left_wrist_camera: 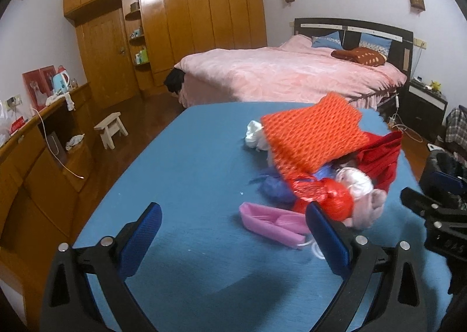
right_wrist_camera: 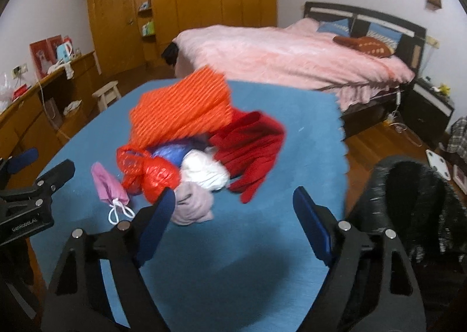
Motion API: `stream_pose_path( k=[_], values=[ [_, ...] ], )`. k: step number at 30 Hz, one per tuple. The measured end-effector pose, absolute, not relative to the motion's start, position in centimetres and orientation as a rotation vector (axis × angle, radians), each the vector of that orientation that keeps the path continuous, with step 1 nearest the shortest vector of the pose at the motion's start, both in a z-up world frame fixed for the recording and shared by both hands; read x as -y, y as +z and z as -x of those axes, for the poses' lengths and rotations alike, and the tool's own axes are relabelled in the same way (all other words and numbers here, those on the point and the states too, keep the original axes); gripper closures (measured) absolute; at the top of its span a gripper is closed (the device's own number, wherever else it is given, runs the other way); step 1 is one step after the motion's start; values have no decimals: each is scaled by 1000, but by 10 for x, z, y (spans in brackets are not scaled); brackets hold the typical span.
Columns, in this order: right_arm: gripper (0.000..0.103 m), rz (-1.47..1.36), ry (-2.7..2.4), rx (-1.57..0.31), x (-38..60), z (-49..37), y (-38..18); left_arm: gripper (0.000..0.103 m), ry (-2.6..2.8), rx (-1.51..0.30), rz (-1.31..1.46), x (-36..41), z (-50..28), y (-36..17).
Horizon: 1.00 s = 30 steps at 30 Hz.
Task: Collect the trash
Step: 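Reach to the pile and grasp the grey sock ball with the right tool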
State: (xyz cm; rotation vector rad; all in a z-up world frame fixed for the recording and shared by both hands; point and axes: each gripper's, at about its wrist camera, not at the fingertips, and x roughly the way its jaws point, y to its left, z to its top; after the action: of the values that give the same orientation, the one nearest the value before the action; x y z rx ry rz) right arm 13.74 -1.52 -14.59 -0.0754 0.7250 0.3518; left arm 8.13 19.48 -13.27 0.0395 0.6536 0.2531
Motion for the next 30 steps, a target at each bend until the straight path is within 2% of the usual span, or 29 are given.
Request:
stream_pose_path(
  k=[6, 14, 19, 30],
  values=[
    [24, 89, 378, -765, -6, -144, -163, 6, 259, -663, -30, -206, -86, -141],
    [35, 90, 423, -821, -18, -155, -177, 6, 254, -685, -19, -210, -94, -148],
    [60, 70, 506, -854, -21, -157, -179, 6, 243, -696, -11, -207, -95, -149],
    [63, 68, 490, -834, -2, -144, -165, 6, 188, -719, -18, -180, -103, -153]
  ],
)
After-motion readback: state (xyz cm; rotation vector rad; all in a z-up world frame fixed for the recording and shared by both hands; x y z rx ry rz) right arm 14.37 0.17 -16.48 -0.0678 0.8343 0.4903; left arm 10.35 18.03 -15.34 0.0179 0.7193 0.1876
